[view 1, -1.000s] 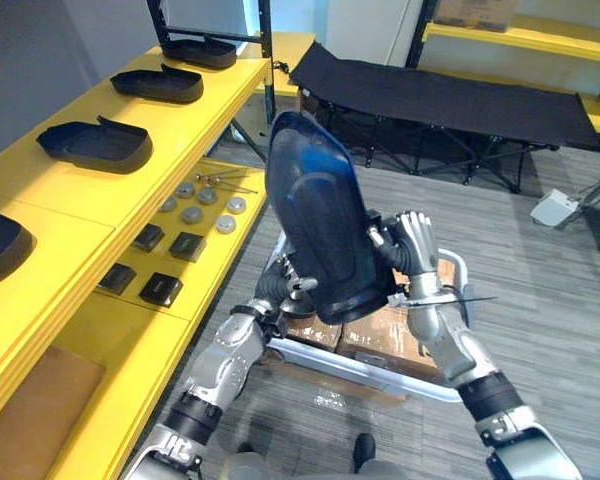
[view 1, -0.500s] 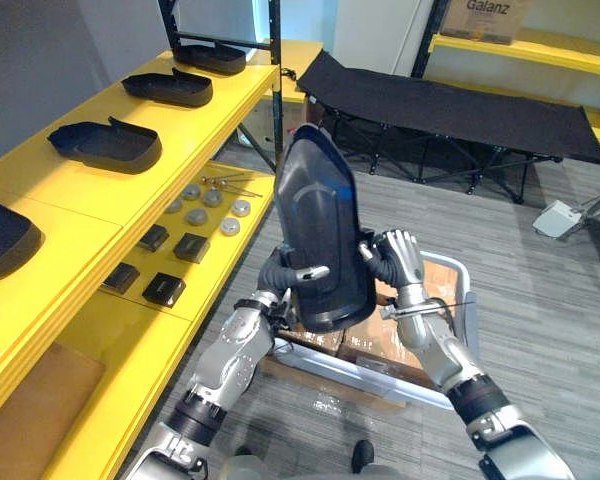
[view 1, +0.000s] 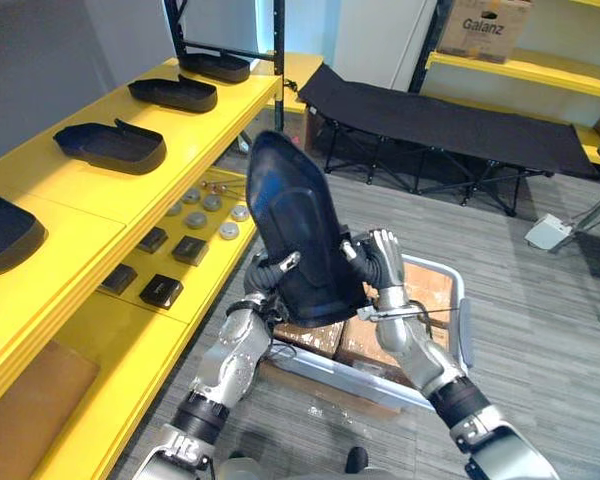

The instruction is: Walk over and take plastic housings, then place them on the shelf

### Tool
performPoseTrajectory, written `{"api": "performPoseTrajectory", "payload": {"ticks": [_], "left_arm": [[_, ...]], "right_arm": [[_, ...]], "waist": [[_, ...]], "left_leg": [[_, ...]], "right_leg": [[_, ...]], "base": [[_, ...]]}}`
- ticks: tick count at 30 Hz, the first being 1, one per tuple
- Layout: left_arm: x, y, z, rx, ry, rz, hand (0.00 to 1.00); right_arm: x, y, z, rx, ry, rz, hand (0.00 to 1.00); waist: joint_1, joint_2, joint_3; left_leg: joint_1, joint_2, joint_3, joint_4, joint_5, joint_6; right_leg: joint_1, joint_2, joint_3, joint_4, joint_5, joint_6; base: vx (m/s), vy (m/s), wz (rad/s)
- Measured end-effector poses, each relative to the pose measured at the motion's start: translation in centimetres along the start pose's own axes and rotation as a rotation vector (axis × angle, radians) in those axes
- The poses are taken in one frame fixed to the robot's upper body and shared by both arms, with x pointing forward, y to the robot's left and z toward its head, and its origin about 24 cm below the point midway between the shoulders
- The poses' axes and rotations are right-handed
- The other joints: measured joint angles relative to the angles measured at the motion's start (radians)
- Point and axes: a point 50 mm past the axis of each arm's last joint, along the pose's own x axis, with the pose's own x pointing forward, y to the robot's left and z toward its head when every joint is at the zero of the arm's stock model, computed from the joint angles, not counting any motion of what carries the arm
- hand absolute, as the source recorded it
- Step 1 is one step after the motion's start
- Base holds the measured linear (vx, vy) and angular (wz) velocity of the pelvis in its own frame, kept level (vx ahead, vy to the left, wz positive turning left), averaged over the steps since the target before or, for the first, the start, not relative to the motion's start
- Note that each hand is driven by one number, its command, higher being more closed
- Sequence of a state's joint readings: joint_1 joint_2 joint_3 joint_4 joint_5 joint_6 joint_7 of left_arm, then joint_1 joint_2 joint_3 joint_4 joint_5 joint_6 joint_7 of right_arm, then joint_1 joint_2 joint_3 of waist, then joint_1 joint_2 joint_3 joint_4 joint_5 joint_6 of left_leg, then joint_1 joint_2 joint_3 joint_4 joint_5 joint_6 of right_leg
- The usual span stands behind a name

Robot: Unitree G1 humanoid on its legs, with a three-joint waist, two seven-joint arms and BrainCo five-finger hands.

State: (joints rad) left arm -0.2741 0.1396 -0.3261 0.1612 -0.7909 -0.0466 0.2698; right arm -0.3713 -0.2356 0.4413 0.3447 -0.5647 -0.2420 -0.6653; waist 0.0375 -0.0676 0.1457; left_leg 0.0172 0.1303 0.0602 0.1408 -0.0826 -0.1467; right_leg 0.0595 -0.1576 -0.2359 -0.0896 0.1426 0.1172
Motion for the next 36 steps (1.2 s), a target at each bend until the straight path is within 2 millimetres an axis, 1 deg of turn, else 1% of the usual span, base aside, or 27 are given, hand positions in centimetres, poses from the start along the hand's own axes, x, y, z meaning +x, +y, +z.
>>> {"api": "performPoseTrajectory", "payload": {"ticks": [2, 6, 7, 11, 14, 16, 17, 18, 19, 20, 21, 22, 23, 24, 25, 26, 27, 28, 30, 32, 33, 35, 36], "left_arm": [[0.0, -0.1, 0.3, -0.045, -0.028, 0.004, 1.0], [0.0, -0.3, 0.3, -0.08, -0.066, 0.008, 1.0], [0.0, -0.3, 0.3, -0.084, -0.071, 0.011, 1.0], [-0.1, -0.2, 0.5, -0.108, -0.114, 0.032, 1.0], [0.0, -0.1, 1.1, -0.154, -0.177, 0.105, 1.0], [-0.1, 0.6, 2.1, -0.109, -0.253, 0.187, 1.0], [-0.1, 0.8, 2.3, -0.093, -0.267, 0.207, 1.0], [-0.2, 1.0, 2.7, -0.035, -0.307, 0.258, 1.0], [-0.6, 1.2, 3.4, 0.007, -0.354, 0.304, 1.0], [-0.9, 1.4, 3.7, 0.033, -0.382, 0.329, 1.0], [-1.5, 1.9, 4.3, 0.091, -0.435, 0.381, 1.0], [-1.8, 2.1, 4.5, 0.123, -0.456, 0.406, 1.0], [-2.4, 2.6, 4.8, 0.168, -0.487, 0.452, 1.0], [-2.9, 3.1, 4.8, 0.222, -0.508, 0.497, 1.0], [-3.2, 3.4, 4.9, 0.248, -0.518, 0.524, 1.0], [-4.1, 4.2, 5.1, 0.314, -0.547, 0.589, 1.0], [-4.5, 4.8, 5.3, 0.352, -0.566, 0.63, 1.0], [-4.8, 5.1, 5.5, 0.387, -0.579, 0.658, 1.0], [-6.0, 6.3, 6.2, 0.506, -0.634, 0.774, 1.0], [-6.7, 7.0, 6.4, 0.581, -0.656, 0.835, 1.0], [-7.2, 7.3, 6.4, 0.624, -0.671, 0.867, 1.0], [-8.0, 7.9, 6.5, 0.661, -0.684, 0.905, 1.0], [-8.4, 8.3, 6.4, 0.664, -0.685, 0.919, 1.0]], "right_arm": [[0.0, 0.1, 0.4, 0.016, -0.006, -0.015, 1.0], [0.1, 0.3, 0.9, 0.075, 0.017, -0.059, 1.0], [0.1, 0.3, 0.9, 0.08, 0.021, -0.061, 0.0], [-0.1, 0.5, 1.9, 0.149, -0.001, -0.093, 0.0], [-1.3, 1.4, 2.5, 0.216, 0.021, -0.075, 0.0], [-2.3, 1.9, 2.4, 0.246, 0.054, -0.062, 0.0], [-2.5, 2.0, 2.4, 0.263, 0.065, -0.059, 0.0], [-2.7, 1.9, 2.8, 0.363, 0.083, -0.056, 0.0], [-2.7, 1.3, 3.9, 0.473, 0.068, -0.067, 0.0], [-2.6, 0.9, 4.6, 0.539, 0.044, -0.073, 0.0], [-2.3, -0.3, 5.9, 0.658, -0.002, -0.093, 0.0], [-2.2, -0.8, 6.4, 0.712, -0.027, -0.101, 0.0], [-1.9, -1.9, 7.2, 0.793, -0.075, -0.121, 0.0], [-1.7, -3.0, 7.4, 0.844, -0.104, -0.143, 0.0], [-1.6, -3.5, 7.3, 0.863, -0.112, -0.156, 0.0], [-1.4, -4.8, 6.9, 0.901, -0.117, -0.193, 0.0], [-1.5, -5.6, 6.5, 0.912, -0.112, -0.221, 0.0], [-1.7, -6.0, 6.1, 0.923, -0.105, -0.239, 0.0], [-2.7, -7.6, 4.6, 0.955, -0.064, -0.301, 0.0], [-3.6, -8.5, 3.7, 0.981, -0.038, -0.336, 0.0], [-4.3, -9.4, 3.0, 1.0, -0.018, -0.37, 0.0], [-5.3, -10.3, 1.7, 0.991, 0.028, -0.409, 0.0], [-6.2, -10.6, 0.7, 0.964, 0.089, -0.426, 0.0]], "waist": [[-0.001, 0.0, 0.0], [-0.002, -0.004, -0.003], [-0.002, -0.005, -0.005], [-0.012, -0.01, -0.014], [-0.013, -0.012, -0.015], [-0.013, -0.012, -0.015], [-0.013, -0.011, -0.015], [-0.011, -0.011, -0.015], [-0.01, -0.011, -0.015], [-0.011, -0.011, -0.015], [-0.019, -0.01, -0.016], [-0.022, -0.01, -0.018], [-0.025, -0.009, -0.025], [-0.025, -0.008, -0.036], [-0.024, -0.008, -0.04], [-0.023, -0.007, -0.045], [-0.023, -0.007, -0.048], [-0.023, -0.007, -0.048], [-0.023, -0.004, -0.049], [-0.024, 0.002, -0.053], [-0.027, 0.008, -0.057], [-0.03, 0.018, -0.062], [-0.034, 0.025, -0.064]], "left_leg": [[0.001, 0.0, 0.0, -0.001, 0.0, 0.0], [0.007, 0.0, 0.003, -0.007, 0.001, -0.001], [0.011, 0.0, 0.004, -0.011, 0.001, -0.002], [0.02, 0.0, 0.006, -0.019, 0.001, -0.002], [0.031, 0.001, 0.01, -0.03, 0.005, -0.002], [0.033, 0.004, 0.015, -0.031, 0.005, -0.002], [0.033, 0.004, 0.017, -0.031, 0.005, -0.003], [0.034, 0.005, 0.025, -0.032, 0.005, -0.003], [0.035, 0.006, 0.032, -0.034, 0.005, -0.003], [0.035, 0.007, 0.036, -0.035, 0.005, -0.003], [0.035, 0.008, 0.037, -0.036, 0.005, -0.003], [0.036, 0.008, 0.037, -0.037, 0.005, -0.003], [0.039, 0.009, 0.039, -0.041, 0.005, -0.003], [0.041, 0.01, 0.042, -0.045, 0.005, -0.003], [0.044, 0.011, 0.045, -0.046, 0.004, -0.004], [0.053, 0.013, 0.057, -0.049, 0.002, -0.005], [0.054, 0.014, 0.058, -0.049, 0.001, -0.005], [0.055, 0.015, 0.06, -0.049, 0.001, -0.005], [0.063, 0.018, 0.077, -0.05, -0.003, -0.006], [0.071, 0.019, 0.09, -0.056, -0.004, -0.007], [0.072, 0.018, 0.092, -0.06, -0.004, -0.007], [0.072, 0.019, 0.109, -0.062, -0.005, -0.007], [0.072, 0.019, 0.113, -0.063, -0.006, -0.007]], "right_leg": [[0.0, 0.0, 0.0, 0.0, 0.0, 0.0], [0.001, 0.0, 0.0, 0.0, 0.001, 0.001], [0.003, 0.0, 0.0, 0.0, 0.001, 0.001], [0.009, 0.0, 0.0, -0.001, 0.001, 0.001], [0.011, 0.0, 0.001, -0.001, -0.001, 0.0], [0.01, 0.002, 0.004, -0.001, -0.002, -0.001], [0.009, 0.003, 0.005, -0.001, -0.002, -0.002], [0.006, 0.005, 0.009, -0.001, -0.004, -0.004], [-0.001, 0.006, 0.016, -0.001, -0.008, -0.011], [-0.004, 0.006, 0.018, -0.001, -0.008, -0.011], [-0.005, 0.007, 0.018, -0.001, -0.009, -0.012], [-0.005, 0.008, 0.018, -0.001, -0.008, -0.011], [-0.006, 0.009, 0.019, -0.001, -0.007, -0.009], [-0.006, 0.01, 0.02, 0.0, -0.006, -0.007], [-0.006, 0.011, 0.022, 0.0, -0.006, -0.007], [-0.003, 0.013, 0.029, 0.0, -0.006, -0.007], [-0.005, 0.014, 0.033, 0.0, -0.006, -0.007], [-0.006, 0.015, 0.036, 0.0, -0.006, -0.007], [-0.008, 0.019, 0.049, -0.001, -0.007, -0.009], [-0.01, 0.02, 0.059, -0.001, -0.009, -0.012], [-0.014, 0.02, 0.063, -0.001, -0.009, -0.012], [-0.025, 0.022, 0.079, -0.001, -0.009, -0.012], [-0.028, 0.022, 0.083, -0.001, -0.008, -0.011]], "base": [[0.0, 0.0, 0.0], [0.0, 0.0, 0.0], [0.0, 0.0, 0.0], [0.0, 0.0, 0.0], [0.0, 0.003, -0.01], [-0.01, 0.007, -0.05], [-0.01, 0.005, -0.08], [-0.01, 0.009, -0.14], [-0.01, 0.009, -0.18], [0.0, 0.008, -0.14], [0.01, 0.004, -0.06], [0.02, 0.007, -0.03], [0.02, 0.008, -0.04], [0.02, 0.008, -0.05], [0.02, 0.016, -0.13], [0.01, 0.015, -0.14], [0.0, 0.018, -0.15], [-0.01, 0.01, -0.12], [-0.01, 0.015, -0.18], [-0.01, 0.015, -0.16], [-0.01, 0.023, -0.17], [0.0, 0.023, -0.18], [0.0, 0.014, -0.11]]}}
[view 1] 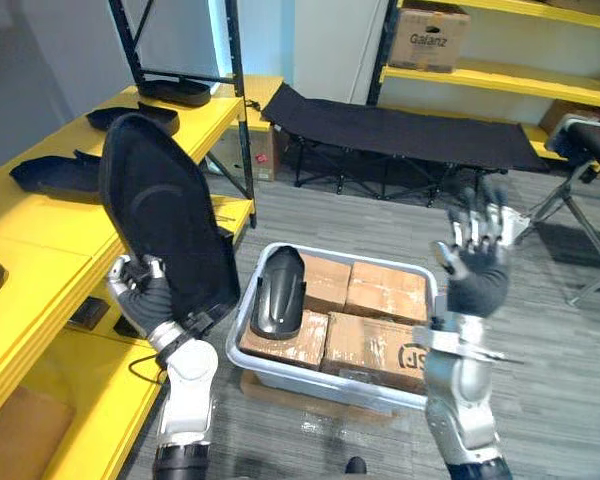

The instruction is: Walk over and take plastic housings, then place them on the shelf

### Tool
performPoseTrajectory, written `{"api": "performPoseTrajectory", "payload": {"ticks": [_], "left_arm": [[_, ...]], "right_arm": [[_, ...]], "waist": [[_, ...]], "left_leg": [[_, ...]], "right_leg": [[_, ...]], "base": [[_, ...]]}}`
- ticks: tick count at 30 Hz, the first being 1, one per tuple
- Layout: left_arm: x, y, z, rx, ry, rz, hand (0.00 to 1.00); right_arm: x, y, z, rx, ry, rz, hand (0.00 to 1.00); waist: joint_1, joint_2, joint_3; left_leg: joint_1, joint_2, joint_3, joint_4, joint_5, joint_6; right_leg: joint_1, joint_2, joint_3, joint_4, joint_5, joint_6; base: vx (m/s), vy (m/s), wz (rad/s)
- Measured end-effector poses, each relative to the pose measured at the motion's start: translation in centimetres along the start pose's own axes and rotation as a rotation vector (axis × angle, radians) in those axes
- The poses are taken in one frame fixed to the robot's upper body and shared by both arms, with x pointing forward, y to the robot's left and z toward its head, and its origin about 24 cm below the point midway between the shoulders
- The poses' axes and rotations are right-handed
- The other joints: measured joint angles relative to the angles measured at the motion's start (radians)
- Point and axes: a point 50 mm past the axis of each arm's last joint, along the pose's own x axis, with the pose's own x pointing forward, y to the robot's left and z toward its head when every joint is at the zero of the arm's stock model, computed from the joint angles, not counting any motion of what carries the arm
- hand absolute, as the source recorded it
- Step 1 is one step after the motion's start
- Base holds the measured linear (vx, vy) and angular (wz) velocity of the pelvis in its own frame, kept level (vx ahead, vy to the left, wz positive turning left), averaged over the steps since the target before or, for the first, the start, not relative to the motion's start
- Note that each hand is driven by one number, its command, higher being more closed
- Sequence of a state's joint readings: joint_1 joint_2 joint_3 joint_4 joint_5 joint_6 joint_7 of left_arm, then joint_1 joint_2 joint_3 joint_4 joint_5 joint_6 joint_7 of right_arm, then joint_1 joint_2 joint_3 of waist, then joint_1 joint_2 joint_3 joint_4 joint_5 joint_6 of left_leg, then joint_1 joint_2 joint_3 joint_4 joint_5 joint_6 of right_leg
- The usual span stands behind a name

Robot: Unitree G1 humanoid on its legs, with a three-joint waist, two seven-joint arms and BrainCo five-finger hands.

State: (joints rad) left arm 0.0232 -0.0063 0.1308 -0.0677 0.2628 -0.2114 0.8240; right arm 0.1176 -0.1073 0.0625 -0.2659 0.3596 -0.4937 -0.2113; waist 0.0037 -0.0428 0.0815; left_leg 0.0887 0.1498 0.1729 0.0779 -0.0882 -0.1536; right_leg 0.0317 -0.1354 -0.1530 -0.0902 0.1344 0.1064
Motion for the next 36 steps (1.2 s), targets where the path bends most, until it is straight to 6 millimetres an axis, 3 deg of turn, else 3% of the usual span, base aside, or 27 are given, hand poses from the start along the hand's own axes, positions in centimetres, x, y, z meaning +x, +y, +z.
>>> {"api": "performPoseTrajectory", "payload": {"ticks": [2, 7, 10, 17, 23, 26, 29, 31, 33, 36], "left_arm": [[-0.3, 0.9, -0.2, -0.011, -0.003, 0.008, 1.0], [-1.1, 3.4, 1.4, -0.18, -0.042, -0.037, 1.0], [-1.4, 4.0, 1.5, -0.232, -0.044, -0.061, 1.0], [-1.6, 4.6, 2.3, -0.267, -0.067, -0.074, 1.0], [-1.2, 5.9, 3.6, -0.278, -0.109, 0.03, 1.0], [-0.7, 7.8, 3.5, -0.22, -0.118, 0.121, 1.0], [-0.7, 10.7, 3.5, -0.125, -0.133, 0.207, 1.0], [-1.0, 12.1, 3.4, -0.072, -0.13, 0.226, 1.0], [-1.0, 12.8, 3.5, -0.052, -0.135, 0.222, 1.0], [-0.8, 12.0, 3.9, -0.104, -0.16, 0.13, 1.0]], "right_arm": [[-1.1, -1.7, -0.8, -0.063, 0.091, -0.056, 0.0], [-6.6, -5.6, -5.0, -0.215, 0.48, -0.141, 0.0], [-7.9, -6.2, -6.3, -0.251, 0.564, -0.144, 0.0], [-8.3, -6.5, -6.9, -0.248, 0.597, -0.151, 0.0], [-7.1, -4.4, -7.7, -0.174, 0.579, -0.029, 0.0], [-6.6, -2.1, -9.0, -0.124, 0.599, 0.079, 0.0], [-6.2, 1.0, -10.7, -0.11, 0.63, 0.224, 0.0], [-5.4, 2.7, -11.2, -0.128, 0.61, 0.299, 0.0], [-4.1, 3.9, -11.0, -0.134, 0.553, 0.33, 0.0], [-1.9, 3.9, -10.1, -0.138, 0.46, 0.251, 0.0]], "waist": [[-0.012, 0.009, -0.005], [-0.018, 0.017, -0.004], [-0.016, 0.027, 0.001], [-0.008, 0.042, 0.014], [0.031, 0.044, 0.034], [0.073, 0.035, 0.048], [0.142, 0.018, 0.055], [0.187, 0.01, 0.059], [0.211, 0.004, 0.059], [0.201, 0.009, 0.061]], "left_leg": [[0.001, 0.002, 0.003, 0.0, -0.003, -0.001], [0.007, 0.011, 0.033, 0.001, -0.016, -0.007], [0.014, 0.011, 0.042, 0.003, -0.023, -0.004], [-0.02, 0.01, 0.011, 0.039, -0.037, 0.0], [-0.059, -0.018, -0.081, 0.051, -0.036, 0.008], [-0.079, -0.033, -0.146, 0.053, -0.029, 0.013], [-0.093, -0.055, -0.23, 0.053, -0.023, 0.015], [-0.098, -0.076, -0.277, 0.054, -0.022, 0.017], [-0.119, -0.09, -0.32, 0.054, -0.016, 0.024], [-0.15, -0.109, -0.443, 0.052, -0.001, 0.025]], "right_leg": [[-0.004, 0.003, 0.007, 0.0, 0.001, 0.002], [-0.016, 0.013, 0.034, 0.0, 0.002, 0.003], [-0.015, 0.013, 0.043, 0.0, 0.002, 0.004], [-0.012, 0.009, 0.018, 0.009, -0.002, 0.005], [0.017, -0.021, -0.07, 0.009, -0.012, 0.018], [0.042, -0.034, -0.133, 0.009, -0.02, 0.025], [0.083, -0.047, -0.22, 0.009, -0.036, 0.034], [0.112, -0.059, -0.268, 0.009, -0.047, 0.044], [0.123, -0.065, -0.303, 0.01, -0.049, 0.044], [0.128, -0.075, -0.29, 0.108, -0.113, 0.029]], "base": [[0.01, 0.012, -0.14], [0.01, 0.01, -0.16], [-0.01, 0.024, -0.09], [0.0, 0.014, 0.09], [-0.01, 0.036, 0.43], [0.0, 0.021, 0.65], [0.04, 0.021, 0.8], [0.05, 0.032, 0.7], [0.05, 0.038, 0.66], [0.07, 0.062, 1.11]]}}
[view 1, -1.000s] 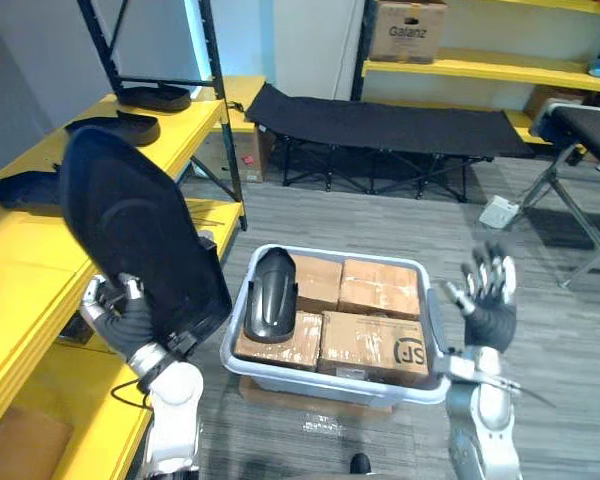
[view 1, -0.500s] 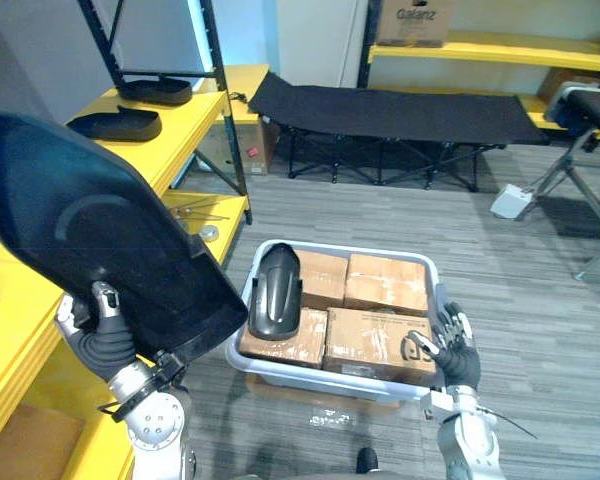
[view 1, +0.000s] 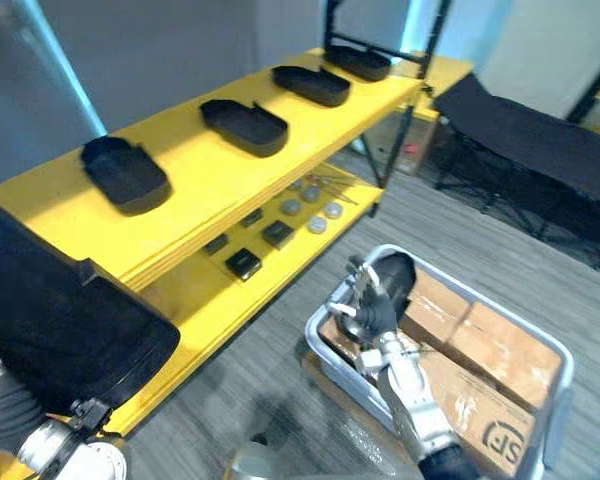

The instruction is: Walk over and take plastic housings, then place them on the shelf

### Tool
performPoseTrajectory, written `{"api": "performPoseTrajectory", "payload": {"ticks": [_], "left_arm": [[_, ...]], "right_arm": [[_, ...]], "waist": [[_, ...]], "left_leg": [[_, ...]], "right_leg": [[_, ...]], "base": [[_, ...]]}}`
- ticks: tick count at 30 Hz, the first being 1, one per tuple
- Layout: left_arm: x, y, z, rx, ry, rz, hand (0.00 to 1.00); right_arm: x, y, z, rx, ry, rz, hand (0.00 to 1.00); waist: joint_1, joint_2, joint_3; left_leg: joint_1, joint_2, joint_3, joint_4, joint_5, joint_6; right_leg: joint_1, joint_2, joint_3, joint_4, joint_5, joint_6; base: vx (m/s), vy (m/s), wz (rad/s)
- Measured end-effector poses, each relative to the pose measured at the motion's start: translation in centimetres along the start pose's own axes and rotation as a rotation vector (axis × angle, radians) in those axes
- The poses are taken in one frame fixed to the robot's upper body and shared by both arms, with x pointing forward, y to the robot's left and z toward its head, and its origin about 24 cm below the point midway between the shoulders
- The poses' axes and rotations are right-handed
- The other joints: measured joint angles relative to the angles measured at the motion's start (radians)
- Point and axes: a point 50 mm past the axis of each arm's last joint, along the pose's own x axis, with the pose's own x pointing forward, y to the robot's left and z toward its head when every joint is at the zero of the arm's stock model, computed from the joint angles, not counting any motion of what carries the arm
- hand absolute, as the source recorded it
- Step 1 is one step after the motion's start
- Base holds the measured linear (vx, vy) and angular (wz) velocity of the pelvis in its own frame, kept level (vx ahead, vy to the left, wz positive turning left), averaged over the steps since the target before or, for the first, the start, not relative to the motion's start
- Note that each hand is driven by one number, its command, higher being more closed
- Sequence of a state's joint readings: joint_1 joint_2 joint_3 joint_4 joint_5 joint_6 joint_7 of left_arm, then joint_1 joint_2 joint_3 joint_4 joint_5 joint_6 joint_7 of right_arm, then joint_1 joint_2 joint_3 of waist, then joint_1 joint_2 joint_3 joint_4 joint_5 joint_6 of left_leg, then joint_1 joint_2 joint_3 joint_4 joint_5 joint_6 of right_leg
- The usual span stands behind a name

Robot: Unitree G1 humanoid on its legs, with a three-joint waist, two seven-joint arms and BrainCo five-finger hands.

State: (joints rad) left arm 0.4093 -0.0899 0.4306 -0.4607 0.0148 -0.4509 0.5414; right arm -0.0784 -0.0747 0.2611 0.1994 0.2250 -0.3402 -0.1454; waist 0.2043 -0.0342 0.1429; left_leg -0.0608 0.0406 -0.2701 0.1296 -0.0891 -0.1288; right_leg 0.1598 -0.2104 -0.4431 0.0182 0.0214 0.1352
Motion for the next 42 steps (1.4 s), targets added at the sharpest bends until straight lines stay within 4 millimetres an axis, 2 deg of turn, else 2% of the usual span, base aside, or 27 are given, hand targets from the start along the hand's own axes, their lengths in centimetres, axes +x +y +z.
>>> {"api": "performPoseTrajectory", "payload": {"ticks": [2, 3, 6, 8, 9, 10, 11, 12, 13, 14, 15, 17, 18, 20, 22, 26, 28, 31, 34, 35, 36, 37, 38, 39, 40, 41, 42], "left_arm": [[0.2, -1.2, 0.2, -0.052, -0.012, -0.064, 1.0], [0.4, -2.1, 0.3, -0.086, -0.021, -0.118, 1.0], [0.1, -2.5, 0.1, -0.122, 0.008, -0.158, 1.0], [-0.3, -3.3, -0.1, -0.172, 0.041, -0.209, 1.0], [-0.5, -4.0, -0.1, -0.213, 0.052, -0.268, 1.0], [-0.9, -4.5, -0.3, -0.235, 0.074, -0.316, 1.0], [-1.0, -4.6, -0.5, -0.237, 0.083, -0.33, 1.0], [-1.8, -5.4, -1.1, -0.254, 0.127, -0.389, 1.0], [-2.1, -5.6, -1.2, -0.262, 0.139, -0.404, 1.0], [-2.3, -5.9, -1.2, -0.28, 0.147, -0.427, 1.0], [-2.4, -6.0, -1.2, -0.282, 0.15, -0.435, 1.0], [-2.4, -5.9, -1.5, -0.28, 0.162, -0.431, 1.0], [-2.4, -5.7, -1.6, -0.271, 0.167, -0.423, 1.0], [-2.2, -5.1, -1.8, -0.24, 0.174, -0.408, 1.0], [-1.9, -5.1, -2.3, -0.218, 0.184, -0.41, 1.0], [-2.2, -5.0, -2.7, -0.201, 0.224, -0.367, 1.0], [-2.2, -4.9, -2.6, -0.201, 0.221, -0.347, 1.0], [-2.2, -4.5, -2.3, -0.198, 0.213, -0.32, 1.0], [-1.4, -4.4, -0.8, -0.211, 0.137, -0.314, 1.0], [-1.2, -4.5, -0.3, -0.219, 0.105, -0.319, 1.0], [-1.1, -4.6, 0.0, -0.228, 0.077, -0.322, 1.0], [-0.9, -4.7, 0.2, -0.219, 0.054, -0.326, 1.0], [-0.8, -4.8, 0.3, -0.203, 0.037, -0.334, 1.0], [-0.5, -4.6, 0.5, -0.162, 0.002, -0.346, 1.0], [-0.4, -4.6, 0.6, -0.146, -0.01, -0.35, 1.0], [-0.2, -4.6, 0.8, -0.129, -0.035, -0.352, 1.0], [0.1, -4.8, 1.0, -0.13, -0.054, -0.345, 1.0]], "right_arm": [[-0.2, -1.4, 0.3, 0.017, -0.009, -0.084, 0.0], [-0.6, -2.7, 0.4, 0.03, -0.013, -0.158, 0.0], [-1.5, -4.2, 0.0, 0.016, 0.019, -0.232, 0.0], [-2.9, -6.0, -0.3, -0.004, 0.048, -0.324, 0.0], [-4.2, -7.5, 0.1, -0.026, 0.041, -0.403, 0.0], [-5.7, -8.8, 0.4, -0.053, 0.042, -0.465, 0.0], [-6.1, -9.2, 0.4, -0.063, 0.045, -0.483, 0.0], [-7.6, -10.5, 0.7, -0.096, 0.05, -0.549, 0.0], [-7.9, -10.9, 0.9, -0.107, 0.047, -0.564, 0.0], [-8.1, -11.4, 1.1, -0.12, 0.042, -0.577, 0.0], [-7.9, -11.4, 1.2, -0.118, 0.033, -0.576, 0.0], [-7.4, -10.7, 1.2, -0.093, 0.015, -0.545, 0.0], [-7.1, -10.5, 1.3, -0.091, 0.006, -0.513, 0.0], [-6.2, -9.6, 1.5, -0.076, -0.015, -0.445, 0.0], [-5.9, -8.8, 1.4, -0.063, -0.015, -0.387, 0.0], [-5.6, -7.5, 1.0, -0.05, 0.002, -0.282, 0.0], [-5.2, -7.0, 1.1, -0.068, -0.007, -0.254, 0.0], [-5.0, -6.5, 1.0, -0.075, -0.004, -0.233, 0.0], [-4.9, -6.0, 1.1, -0.063, -0.017, -0.246, 0.0], [-5.0, -6.0, 1.1, -0.06, -0.021, -0.258, 0.0], [-4.9, -5.9, 1.1, -0.056, -0.024, -0.257, 0.0], [-4.9, -5.6, 1.1, -0.052, -0.038, -0.244, 0.0], [-4.9, -5.4, 1.2, -0.047, -0.048, -0.241, 0.0], [-4.9, -5.0, 1.3, -0.032, -0.064, -0.238, 0.0], [-4.9, -4.9, 1.3, -0.026, -0.068, -0.238, 0.0], [-4.8, -4.7, 1.5, -0.017, -0.091, -0.236, 0.0], [-4.4, -4.0, 1.8, -0.009, -0.115, -0.205, 0.0]], "waist": [[-0.012, 0.0, 0.001], [-0.029, -0.022, 0.006], [-0.03, -0.027, 0.01], [-0.057, -0.02, 0.018], [-0.085, 0.005, 0.038], [-0.111, 0.019, 0.05], [-0.116, 0.025, 0.047], [-0.141, 0.043, 0.037], [-0.146, 0.048, 0.034], [-0.152, 0.05, 0.033], [-0.143, 0.047, 0.036], [-0.134, 0.039, 0.06], [-0.13, 0.037, 0.072], [-0.108, 0.031, 0.078], [-0.124, 0.009, 0.088], [-0.137, 0.023, 0.101], [-0.138, 0.051, 0.145], [-0.133, 0.06, 0.179], [-0.109, 0.036, 0.191], [-0.106, 0.033, 0.192], [-0.105, 0.032, 0.192], [-0.107, 0.034, 0.191], [-0.108, 0.033, 0.192], [-0.108, 0.022, 0.197], [-0.11, 0.019, 0.195], [-0.115, 0.017, 0.191], [-0.116, 0.006, 0.184]], "left_leg": [[-0.011, -0.01, -0.081, -0.006, 0.011, -0.003], [-0.011, -0.029, -0.15, -0.017, 0.036, -0.016], [-0.017, -0.043, -0.187, -0.014, 0.064, -0.025], [-0.056, -0.043, -0.073, -0.02, 0.103, 0.024], [-0.079, 0.008, 0.116, -0.015, 0.089, 0.097], [-0.098, 0.058, 0.271, -0.011, 0.103, 0.129], [-0.099, 0.067, 0.309, -0.013, 0.106, 0.133], [-0.097, 0.087, 0.429, -0.023, 0.113, 0.135], [-0.096, 0.087, 0.457, -0.025, 0.121, 0.124], [-0.094, 0.085, 0.478, -0.016, 0.156, 0.098], [-0.096, 0.084, 0.487, 0.022, 0.18, 0.067], [-0.099, 0.09, 0.484, 0.154, 0.107, 0.047], [-0.107, 0.086, 0.407, 0.206, 0.074, 0.028], [-0.119, 0.081, 0.327, 0.24, 0.01, -0.013], [-0.148, 0.074, 0.345, 0.247, 0.009, -0.007], [-0.186, 0.068, 0.347, 0.238, 0.029, -0.005], [-0.188, 0.056, 0.329, 0.206, 0.065, -0.005], [-0.207, 0.044, 0.302, 0.203, 0.074, -0.006], [-0.219, 0.015, 0.279, 0.254, 0.04, 0.004], [-0.22, 0.008, 0.271, 0.272, 0.018, 0.01], [-0.221, 0.004, 0.249, 0.289, -0.005, 0.027], [-0.215, 0.003, 0.23, 0.288, -0.014, 0.04], [-0.206, 0.001, 0.219, 0.282, -0.017, 0.045], [-0.164, -0.008, 0.203, 0.253, -0.018, 0.053], [-0.143, -0.011, 0.192, 0.234, -0.018, 0.062], [-0.113, -0.012, 0.16, 0.202, -0.018, 0.077], [-0.097, -0.014, 0.133, 0.178, -0.013, 0.084]], "right_leg": [[-0.003, -0.004, 0.051, 0.083, -0.061, -0.019], [0.006, -0.018, 0.064, 0.159, -0.129, -0.019], [0.038, -0.026, 0.002, 0.221, -0.2, -0.014], [0.083, -0.029, -0.093, 0.209, -0.209, -0.009], [0.115, -0.018, -0.167, 0.205, -0.209, -0.009], [0.139, -0.014, -0.215, 0.207, -0.209, -0.009], [0.144, -0.015, -0.223, 0.209, -0.209, -0.009], [0.156, -0.035, -0.245, 0.239, -0.218, -0.007], [0.156, -0.047, -0.242, 0.259, -0.224, -0.001], [0.15, -0.069, -0.231, 0.292, -0.244, 0.004], [0.141, -0.091, -0.198, 0.314, -0.259, 0.018], [0.139, -0.12, -0.123, 0.325, -0.262, 0.02], [0.134, -0.122, -0.083, 0.32, -0.264, 0.022], [0.104, -0.125, -0.016, 0.294, -0.29, 0.038], [0.064, -0.138, 0.022, 0.283, -0.305, 0.054], [-0.01, -0.154, 0.047, 0.341, -0.316, 0.07], [-0.02, -0.158, 0.031, 0.362, -0.325, 0.084], [-0.02, -0.163, -0.001, 0.371, -0.336, 0.09], [0.037, -0.175, -0.048, 0.351, -0.328, 0.102], [0.052, -0.174, -0.051, 0.366, -0.315, 0.086], [0.019, -0.185, -0.031, 0.47, -0.281, 0.024], [-0.055, -0.197, 0.025, 0.62, -0.206, -0.106], [-0.095, -0.2, 0.061, 0.686, -0.148, -0.18], [-0.142, -0.198, 0.135, 0.772, 0.013, -0.222], [-0.153, -0.19, 0.168, 0.794, 0.103, -0.206], [-0.177, -0.165, 0.224, 0.845, 0.075, -0.13], [-0.214, -0.116, 0.255, 0.867, -0.104, -0.101]], "base": [[0.11, 0.054, 1.56], [0.14, -0.056, 1.75], [0.04, -0.129, 1.07], [-0.01, -0.11, 1.43], [-0.07, -0.047, 1.84], [-0.07, -0.045, 1.68], [-0.05, -0.003, 1.58], [0.01, 0.018, 1.02], [0.03, 0.042, 0.9], [0.03, 0.038, 0.0], [0.05, 0.067, -0.42], [0.05, 0.095, -0.93], [0.01, 0.085, -1.02], [-0.01, 0.079, -1.04], [-0.07, 0.102, -0.45], [-0.1, 0.064, 0.01], [-0.09, 0.001, 0.26], [-0.04, 0.006, 0.3], [0.07, 0.052, 0.35], [0.14, 0.105, 0.49], [0.11, 0.123, 0.54], [0.1, 0.139, 0.52], [0.13, 0.162, 0.5], [0.15, 0.127, 0.42], [0.23, 0.148, 0.58], [0.31, 0.103, 0.71], [0.3, 0.09, 0.75]]}}
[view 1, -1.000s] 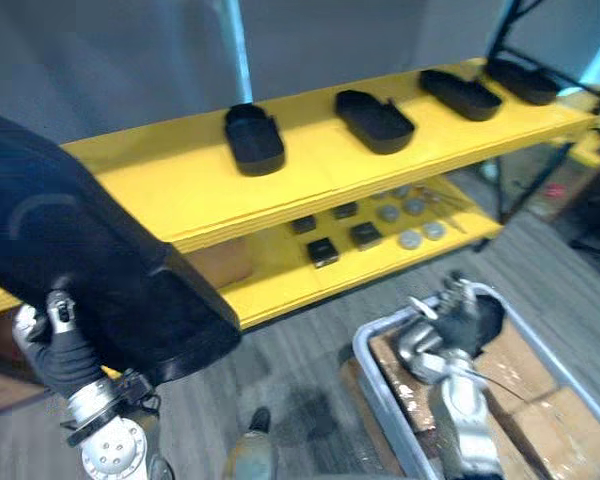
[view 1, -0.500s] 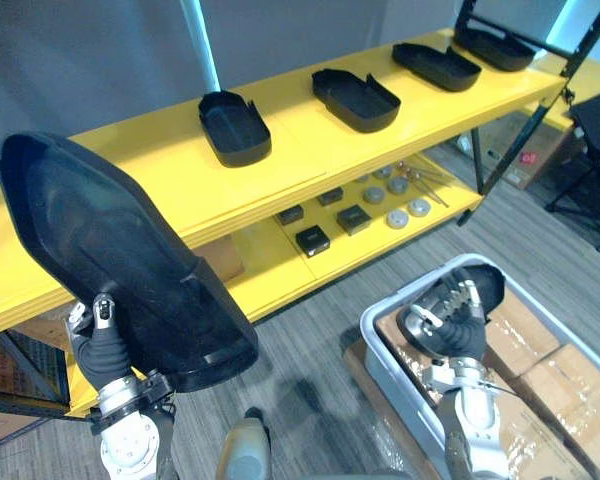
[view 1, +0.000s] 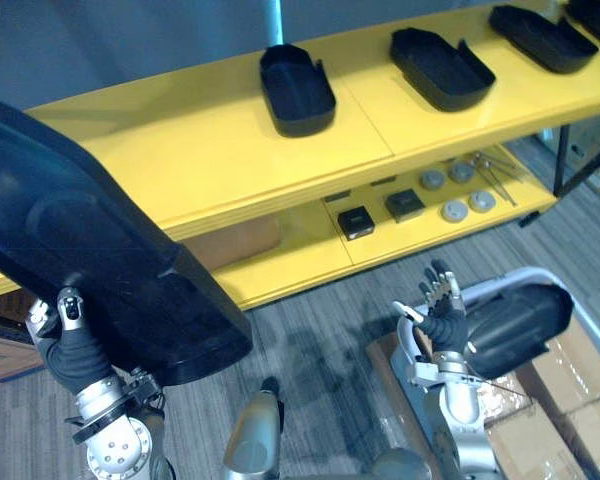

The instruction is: Walk over and take plastic housings, then place them on the shelf

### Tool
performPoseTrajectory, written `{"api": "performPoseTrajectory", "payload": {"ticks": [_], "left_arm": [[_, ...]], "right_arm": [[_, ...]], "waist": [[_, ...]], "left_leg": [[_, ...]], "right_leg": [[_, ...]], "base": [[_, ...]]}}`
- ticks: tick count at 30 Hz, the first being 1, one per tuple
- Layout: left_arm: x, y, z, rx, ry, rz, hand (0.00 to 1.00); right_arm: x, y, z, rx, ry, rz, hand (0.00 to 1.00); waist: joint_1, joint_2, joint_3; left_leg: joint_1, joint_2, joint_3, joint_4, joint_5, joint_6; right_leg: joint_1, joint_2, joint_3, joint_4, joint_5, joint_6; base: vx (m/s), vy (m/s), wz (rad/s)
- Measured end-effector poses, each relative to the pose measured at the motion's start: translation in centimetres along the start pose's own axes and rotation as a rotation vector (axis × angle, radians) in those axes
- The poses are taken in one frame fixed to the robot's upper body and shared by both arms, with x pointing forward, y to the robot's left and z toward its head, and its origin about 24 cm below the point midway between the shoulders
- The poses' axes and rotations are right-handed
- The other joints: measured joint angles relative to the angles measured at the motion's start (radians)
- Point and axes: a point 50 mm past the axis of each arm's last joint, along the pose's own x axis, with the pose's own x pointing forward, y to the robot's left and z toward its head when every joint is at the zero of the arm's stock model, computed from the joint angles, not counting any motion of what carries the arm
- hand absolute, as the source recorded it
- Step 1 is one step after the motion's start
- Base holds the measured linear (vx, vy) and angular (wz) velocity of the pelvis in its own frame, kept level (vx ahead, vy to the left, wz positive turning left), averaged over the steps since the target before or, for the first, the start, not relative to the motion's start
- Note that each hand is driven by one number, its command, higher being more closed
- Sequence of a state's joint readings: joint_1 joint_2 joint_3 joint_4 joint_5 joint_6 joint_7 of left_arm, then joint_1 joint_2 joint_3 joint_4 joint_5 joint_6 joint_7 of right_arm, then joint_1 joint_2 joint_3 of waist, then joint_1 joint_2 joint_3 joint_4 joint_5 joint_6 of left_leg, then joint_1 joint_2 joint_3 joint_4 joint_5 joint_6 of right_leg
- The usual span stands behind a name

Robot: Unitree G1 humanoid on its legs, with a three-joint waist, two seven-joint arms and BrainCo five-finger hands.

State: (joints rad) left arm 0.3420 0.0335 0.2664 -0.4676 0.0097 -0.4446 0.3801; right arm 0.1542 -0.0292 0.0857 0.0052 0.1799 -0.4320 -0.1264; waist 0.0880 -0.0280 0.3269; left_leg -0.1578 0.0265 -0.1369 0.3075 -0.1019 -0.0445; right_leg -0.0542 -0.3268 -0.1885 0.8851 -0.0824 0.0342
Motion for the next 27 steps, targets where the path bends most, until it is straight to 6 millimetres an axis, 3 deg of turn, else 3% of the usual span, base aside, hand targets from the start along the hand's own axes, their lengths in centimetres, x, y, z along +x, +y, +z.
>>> {"api": "performPoseTrajectory", "payload": {"ticks": [1, 3, 6, 7, 8, 10, 11, 13, 14, 16, 17, 18, 19, 20, 25, 27], "left_arm": [[0.2, 0.0, 0.1, -0.002, -0.01, 0.008, 1.0], [0.8, -0.3, 0.2, -0.019, -0.032, 0.031, 1.0], [1.1, -0.7, -0.1, -0.035, -0.029, 0.056, 1.0], [1.2, -0.8, -0.2, -0.039, -0.021, 0.065, 1.0], [1.2, -1.0, -0.3, -0.039, -0.01, 0.068, 1.0], [0.3, -1.5, -1.3, -0.042, 0.053, 0.061, 1.0], [-0.3, -1.4, -1.6, -0.025, 0.079, 0.051, 1.0], [-0.3, -1.4, -1.5, -0.012, 0.069, 0.043, 1.0], [-0.3, -1.4, -1.4, -0.01, 0.065, 0.044, 1.0], [-0.4, -1.8, -1.4, -0.024, 0.069, 0.03, 1.0], [-0.3, -2.4, -1.2, -0.053, 0.054, 0.008, 1.0], [-0.2, -2.5, -1.3, -0.067, 0.049, 0.006, 1.0], [-0.2, -2.6, -1.4, -0.071, 0.05, 0.005, 1.0], [-0.2, -2.5, -1.4, -0.073, 0.05, 0.006, 1.0], [-0.4, -2.2, -1.6, -0.076, 0.063, 0.014, 1.0], [-0.4, -2.3, -1.6, -0.076, 0.066, -0.005, 1.0]], "right_arm": [[0.3, 0.3, 0.1, 0.004, -0.01, 0.016, 0.0], [1.4, 1.2, 0.8, 0.014, -0.056, 0.048, 0.0], [2.7, 1.4, 1.8, 0.003, -0.112, 0.063, 0.0], [3.0, 1.3, 2.0, 0.001, -0.122, 0.07, 0.0], [3.1, 1.2, 2.1, -0.001, -0.126, 0.07, 0.0], [3.1, 0.5, 2.1, -0.018, -0.119, 0.065, 0.0], [3.3, 0.3, 2.2, -0.032, -0.124, 0.067, 0.0], [3.3, 0.0, 2.3, -0.039, -0.127, 0.047, 0.0], [3.5, -0.3, 2.5, -0.043, -0.136, 0.033, 0.0], [3.3, -1.2, 2.7, -0.055, -0.144, -0.019, 0.0], [2.9, -2.7, 3.3, -0.076, -0.169, -0.1, 0.0], [2.5, -3.9, 4.2, -0.096, -0.201, -0.158, 0.0], [2.3, -4.2, 4.5, -0.11, -0.216, -0.175, 0.0], [2.3, -4.6, 5.0, -0.137, -0.244, -0.183, 0.0], [3.6, -3.4, 6.3, -0.083, -0.336, -0.155, 0.0], [3.7, -3.2, 6.3, -0.068, -0.34, -0.161, 0.0]], "waist": [[-0.001, -0.001, -0.001], [0.002, -0.002, -0.001], [0.0, -0.004, -0.003], [0.0, -0.017, -0.011], [-0.006, -0.032, -0.024], [-0.008, 0.01, -0.05], [-0.01, 0.044, -0.077], [-0.013, 0.065, -0.099], [-0.006, 0.068, -0.103], [-0.021, 0.069, -0.113], [-0.042, 0.064, -0.113], [-0.054, 0.062, -0.112], [-0.06, 0.063, -0.113], [-0.061, 0.06, -0.113], [-0.051, 0.035, -0.106], [-0.051, 0.034, -0.104]], "left_leg": [[0.006, -0.001, -0.018, -0.01, 0.004, -0.003], [0.057, 0.0, -0.056, -0.054, 0.01, 0.002], [0.088, -0.011, -0.099, -0.082, 0.007, 0.002], [0.091, -0.021, -0.111, -0.088, 0.003, -0.002], [0.084, -0.049, -0.138, -0.087, -0.01, -0.019], [0.086, -0.039, -0.173, -0.092, -0.03, -0.03], [0.089, -0.02, -0.175, -0.101, -0.029, -0.033], [0.104, -0.002, -0.167, -0.129, -0.015, -0.054], [0.119, 0.006, -0.135, -0.15, -0.001, -0.065], [0.12, 0.015, -0.042, -0.162, 0.023, -0.045], [0.118, 0.039, 0.166, -0.154, 0.005, 0.044], [0.113, 0.081, 0.302, -0.141, 0.016, 0.076], [0.112, 0.094, 0.319, -0.142, 0.049, 0.079], [0.117, 0.076, 0.297, -0.145, 0.07, 0.028], [0.099, 0.014, 0.275, -0.137, 0.067, 0.024], [0.11, 0.007, 0.279, -0.137, 0.05, 0.0]], "right_leg": [[-0.016, 0.029, 0.005, -0.014, -0.05, 0.009], [-0.044, 0.14, 0.01, -0.19, -0.151, 0.024], [-0.072, 0.219, 0.028, -0.438, -0.146, 0.023], [-0.079, 0.229, 0.037, -0.513, -0.134, 0.027], [-0.08, 0.233, 0.073, -0.579, -0.059, 0.019], [-0.051, 0.253, 0.052, -0.605, -0.039, 0.012], [-0.025, 0.264, 0.014, -0.637, -0.03, -0.004], [-0.006, 0.275, -0.007, -0.641, -0.025, -0.014], [0.014, 0.276, -0.014, -0.65, -0.029, -0.02], [0.06, 0.264, -0.071, -0.682, -0.031, -0.024], [0.087, 0.235, -0.145, -0.68, -0.042, -0.036], [0.09, 0.205, -0.173, -0.646, -0.059, -0.035], [0.089, 0.197, -0.173, -0.627, -0.071, -0.029], [0.082, 0.17, -0.17, -0.587, -0.101, -0.009], [0.024, 0.106, -0.105, -0.54, -0.142, 0.028], [0.017, 0.099, -0.083, -0.526, -0.143, 0.04]], "base": [[0.3, 0.057, 0.78], [0.25, 0.006, 0.68], [0.18, -0.086, 0.56], [0.2, -0.177, 0.81], [0.18, -0.219, 0.91], [0.18, -0.199, 0.68], [0.22, -0.143, 0.39], [0.25, -0.132, 0.41], [0.2, -0.094, 0.27], [0.14, -0.05, 0.85], [0.13, 0.011, 1.6], [0.1, 0.057, 1.39], [0.07, 0.127, 0.89], [0.05, 0.16, 0.5], [-0.06, 0.134, 0.05], [-0.09, 0.115, -0.3]]}}
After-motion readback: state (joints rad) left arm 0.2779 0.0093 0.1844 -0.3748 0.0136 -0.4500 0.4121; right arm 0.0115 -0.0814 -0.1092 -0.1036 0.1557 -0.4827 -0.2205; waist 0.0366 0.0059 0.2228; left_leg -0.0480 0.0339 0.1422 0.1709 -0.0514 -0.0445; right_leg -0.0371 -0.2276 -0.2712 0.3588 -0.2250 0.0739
